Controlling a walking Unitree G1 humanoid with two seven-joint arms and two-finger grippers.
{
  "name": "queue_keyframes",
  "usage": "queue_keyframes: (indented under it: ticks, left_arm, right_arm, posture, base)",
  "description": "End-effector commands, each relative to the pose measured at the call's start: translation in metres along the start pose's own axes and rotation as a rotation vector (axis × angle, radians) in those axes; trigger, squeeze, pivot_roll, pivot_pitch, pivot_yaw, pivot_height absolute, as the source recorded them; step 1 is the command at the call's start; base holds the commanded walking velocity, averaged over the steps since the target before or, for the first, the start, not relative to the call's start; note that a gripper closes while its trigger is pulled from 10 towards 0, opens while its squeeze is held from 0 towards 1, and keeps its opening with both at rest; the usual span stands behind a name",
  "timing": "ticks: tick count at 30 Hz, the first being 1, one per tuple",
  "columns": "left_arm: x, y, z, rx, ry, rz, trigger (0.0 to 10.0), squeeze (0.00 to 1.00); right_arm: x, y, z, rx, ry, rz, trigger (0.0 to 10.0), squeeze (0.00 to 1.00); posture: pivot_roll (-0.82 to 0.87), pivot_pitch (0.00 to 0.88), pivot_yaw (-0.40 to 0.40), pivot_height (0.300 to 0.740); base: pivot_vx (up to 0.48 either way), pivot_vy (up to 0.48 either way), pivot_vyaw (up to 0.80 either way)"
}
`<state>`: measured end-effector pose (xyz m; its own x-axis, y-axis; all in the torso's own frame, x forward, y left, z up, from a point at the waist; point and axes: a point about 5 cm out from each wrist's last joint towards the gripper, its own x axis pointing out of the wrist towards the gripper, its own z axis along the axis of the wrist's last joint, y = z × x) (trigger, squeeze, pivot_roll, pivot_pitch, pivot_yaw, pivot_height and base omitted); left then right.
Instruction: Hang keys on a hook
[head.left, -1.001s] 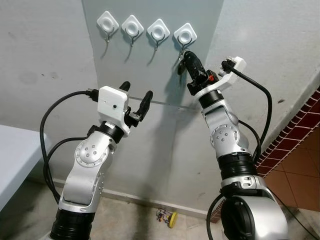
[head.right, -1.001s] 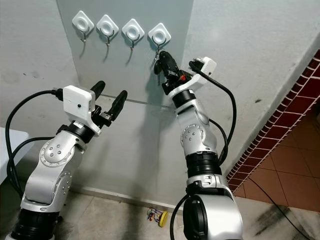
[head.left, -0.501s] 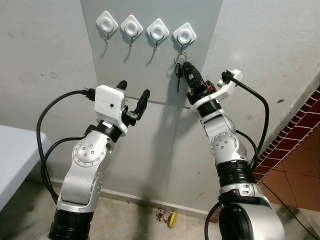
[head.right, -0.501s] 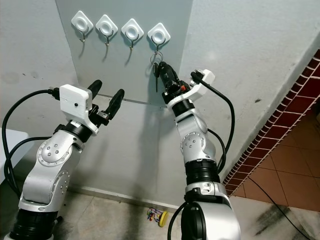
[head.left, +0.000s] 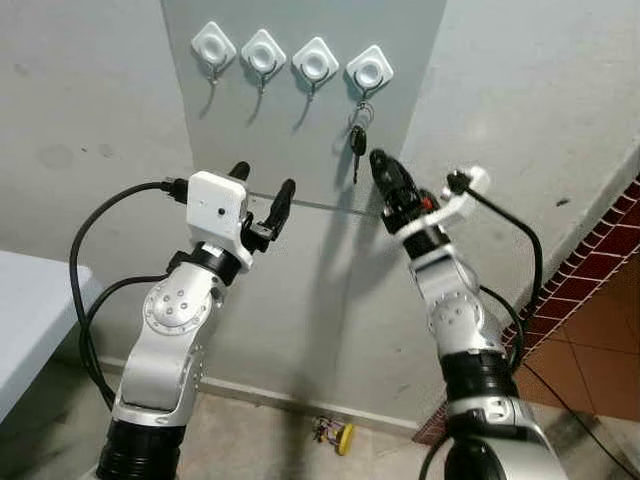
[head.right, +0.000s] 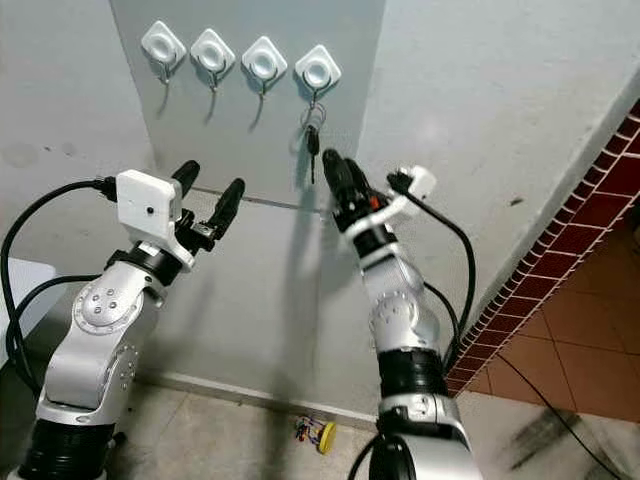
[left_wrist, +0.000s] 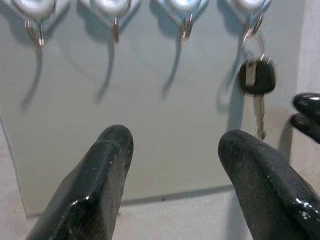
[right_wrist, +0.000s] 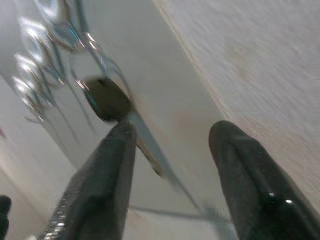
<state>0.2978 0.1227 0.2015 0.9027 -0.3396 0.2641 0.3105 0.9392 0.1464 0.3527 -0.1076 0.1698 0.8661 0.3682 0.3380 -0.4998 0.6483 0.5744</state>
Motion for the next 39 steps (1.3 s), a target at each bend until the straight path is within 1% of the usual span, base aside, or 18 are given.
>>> queue_keyframes:
  ticks: [1, 3, 4, 5, 6, 10, 13, 14, 15, 16, 17, 19, 23, 24, 30, 31, 37, 39]
  left_arm:
    - [-0.003, 0.001, -0.010, 0.005, 0.030, 0.020, 10.0, 0.00]
    - [-0.004, 0.001, -0.015, 0.002, 0.043, 0.027, 10.0, 0.00]
    - [-0.006, 0.000, -0.021, 0.008, 0.057, 0.035, 10.0, 0.00]
    - [-0.007, 0.000, -0.025, 0.012, 0.067, 0.040, 10.0, 0.00]
    - [-0.009, -0.001, -0.030, 0.013, 0.078, 0.046, 10.0, 0.00]
    - [-0.014, -0.002, -0.042, 0.013, 0.109, 0.056, 10.0, 0.00]
    - [-0.032, 0.001, -0.081, -0.030, 0.220, 0.122, 10.0, 0.00]
    - [-0.036, 0.001, -0.089, -0.031, 0.247, 0.135, 10.0, 0.00]
    - [-0.039, 0.002, -0.095, -0.029, 0.264, 0.143, 10.0, 0.00]
    - [-0.039, 0.002, -0.095, -0.029, 0.264, 0.143, 10.0, 0.00]
    - [-0.049, 0.002, -0.112, -0.042, 0.317, 0.169, 10.0, 0.00]
    - [-0.061, 0.002, -0.131, -0.049, 0.385, 0.196, 10.0, 0.00]
    - [-0.064, 0.001, -0.137, -0.056, 0.404, 0.197, 10.0, 0.00]
    - [-0.076, -0.002, -0.156, -0.099, 0.477, 0.220, 10.0, 0.00]
    - [-0.088, -0.007, -0.176, -0.137, 0.567, 0.227, 10.0, 0.00]
    - [-0.102, -0.013, -0.193, -0.175, 0.658, 0.224, 10.0, 0.00]
    - [-0.142, -0.019, -0.220, -0.225, 0.867, 0.255, 10.0, 0.00]
    - [-0.151, -0.021, -0.224, -0.217, 0.915, 0.254, 10.0, 0.00]
  right_arm:
    - [-0.004, 0.000, -0.002, -0.077, 0.026, 0.016, 10.0, 1.00]
    - [-0.010, -0.003, -0.007, -0.109, 0.048, 0.013, 10.0, 1.00]
    - [-0.015, -0.006, -0.012, -0.133, 0.073, 0.007, 10.0, 0.65]
    - [-0.018, -0.009, -0.016, -0.148, 0.090, 0.003, 10.0, 0.65]
    - [-0.022, -0.013, -0.021, -0.163, 0.116, -0.006, 10.0, 0.00]
    - [-0.031, -0.020, -0.029, -0.196, 0.160, -0.026, 10.0, 0.00]
    - [-0.057, -0.043, -0.052, -0.254, 0.272, -0.117, 10.0, 0.00]
    - [-0.062, -0.046, -0.056, -0.257, 0.292, -0.133, 10.0, 0.67]
    - [-0.065, -0.048, -0.059, -0.261, 0.304, -0.142, 10.0, 0.93]
    - [-0.065, -0.048, -0.059, -0.261, 0.304, -0.142, 10.0, 0.93]
    - [-0.076, -0.057, -0.067, -0.286, 0.347, -0.191, 10.0, 1.00]
    - [-0.090, -0.067, -0.076, -0.306, 0.405, -0.238, 10.0, 1.00]
    - [-0.094, -0.070, -0.078, -0.328, 0.421, -0.247, 10.0, 1.00]
    - [-0.111, -0.080, -0.087, -0.353, 0.495, -0.310, 10.0, 1.00]
    - [-0.131, -0.090, -0.097, -0.390, 0.581, -0.374, 10.0, 1.00]
    - [-0.152, -0.097, -0.105, -0.430, 0.674, -0.431, 10.0, 1.00]
    - [-0.199, -0.110, -0.116, -0.462, 0.831, -0.577, 10.0, 1.00]
    - [-0.206, -0.112, -0.117, -0.477, 0.859, -0.594, 10.0, 1.00]
  posture:
    - [-0.01, 0.000, -0.050, 0.740]
    - [-0.01, 0.000, -0.050, 0.740]
    - [-0.02, 0.000, -0.048, 0.740]
    - [-0.02, 0.000, -0.048, 0.740]
    - [-0.02, 0.000, -0.047, 0.740]
    - [-0.02, 0.000, -0.046, 0.740]
    - [-0.02, 0.000, -0.045, 0.740]
    - [-0.02, 0.000, -0.045, 0.740]
    - [-0.02, 0.000, -0.045, 0.740]
    - [-0.02, 0.000, -0.045, 0.740]
    - [-0.03, 0.000, -0.043, 0.740]
    - [-0.02, 0.000, -0.042, 0.740]
    - [-0.02, 0.000, -0.042, 0.740]
    - [-0.02, 0.000, -0.041, 0.740]
    - [-0.03, 0.000, -0.041, 0.740]
    - [-0.03, 0.000, -0.040, 0.740]
    - [-0.05, 0.000, -0.033, 0.740]
    - [-0.05, 0.000, -0.029, 0.740]
  base:
    - [0.000, 0.000, 0.00]
    - [0.000, 0.000, 0.00]
    - [0.000, 0.000, 0.00]
    - [0.000, 0.000, 0.00]
    - [0.000, 0.000, 0.00]
    - [0.000, 0.000, 0.00]
    - [0.000, 0.000, 0.00]
    - [0.000, 0.000, 0.00]
    - [0.000, 0.000, 0.00]
    - [0.000, 0.000, 0.00]
    - [0.000, 0.000, 0.00]
    - [0.000, 0.000, 0.00]
    - [0.000, 0.000, 0.00]
    - [0.000, 0.000, 0.00]
    - [0.000, 0.000, 0.00]
    - [0.000, 0.000, 0.00]
    - [0.000, 0.000, 0.00]
    - [0.000, 0.000, 0.00]
